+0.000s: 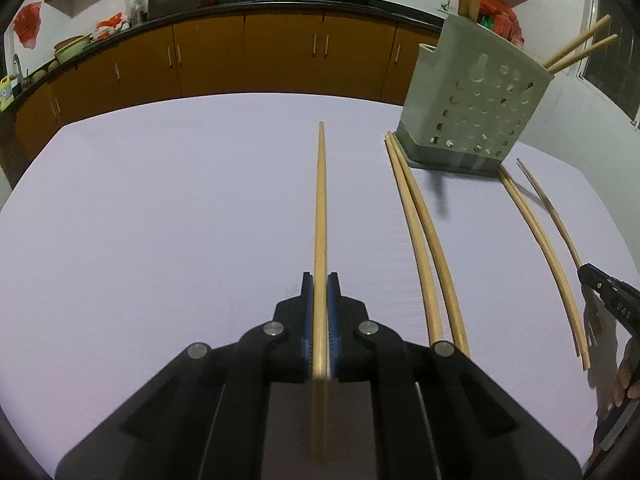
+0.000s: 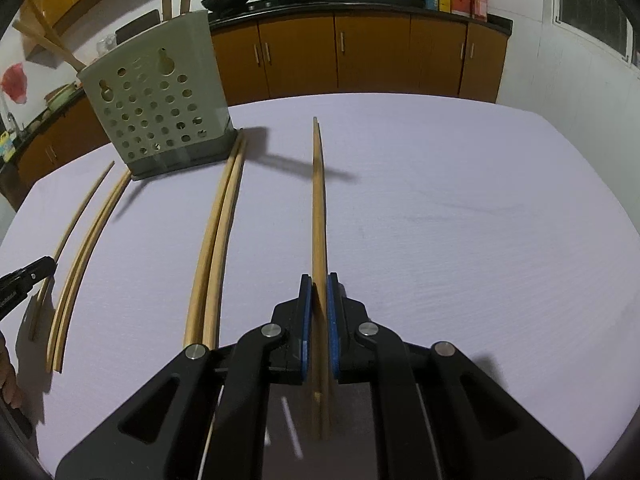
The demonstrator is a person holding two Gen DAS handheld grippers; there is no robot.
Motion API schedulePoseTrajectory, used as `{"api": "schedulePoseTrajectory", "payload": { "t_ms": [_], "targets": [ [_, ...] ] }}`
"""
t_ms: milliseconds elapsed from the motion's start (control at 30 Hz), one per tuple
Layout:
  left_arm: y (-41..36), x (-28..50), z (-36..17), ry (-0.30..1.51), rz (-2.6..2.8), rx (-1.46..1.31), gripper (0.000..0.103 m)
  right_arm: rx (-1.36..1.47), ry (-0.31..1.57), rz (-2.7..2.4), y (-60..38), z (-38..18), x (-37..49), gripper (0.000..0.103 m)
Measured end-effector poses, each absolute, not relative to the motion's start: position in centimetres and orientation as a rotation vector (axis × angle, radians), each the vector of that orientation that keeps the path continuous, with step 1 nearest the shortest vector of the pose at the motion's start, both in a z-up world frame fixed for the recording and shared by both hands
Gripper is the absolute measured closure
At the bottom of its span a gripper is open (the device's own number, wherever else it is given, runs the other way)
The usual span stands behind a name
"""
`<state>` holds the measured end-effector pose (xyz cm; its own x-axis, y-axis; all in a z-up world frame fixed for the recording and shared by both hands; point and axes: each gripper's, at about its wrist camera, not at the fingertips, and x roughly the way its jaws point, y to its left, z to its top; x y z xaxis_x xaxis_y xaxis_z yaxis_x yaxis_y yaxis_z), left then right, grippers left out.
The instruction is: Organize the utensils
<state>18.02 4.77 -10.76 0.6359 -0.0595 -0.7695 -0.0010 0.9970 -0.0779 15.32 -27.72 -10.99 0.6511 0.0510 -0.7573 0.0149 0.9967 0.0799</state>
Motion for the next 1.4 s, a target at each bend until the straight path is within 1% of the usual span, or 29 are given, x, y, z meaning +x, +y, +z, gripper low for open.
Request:
{"api": "schedulePoseTrajectory", "payload": {
  "t_ms": [1400],
  "targets": [
    [4.82,18.17,-11.02,0.881,-0.045,-0.114,0.093,0.063,0.863,0.022,-27.26,-11.01,15.28,0.094]
  ]
}}
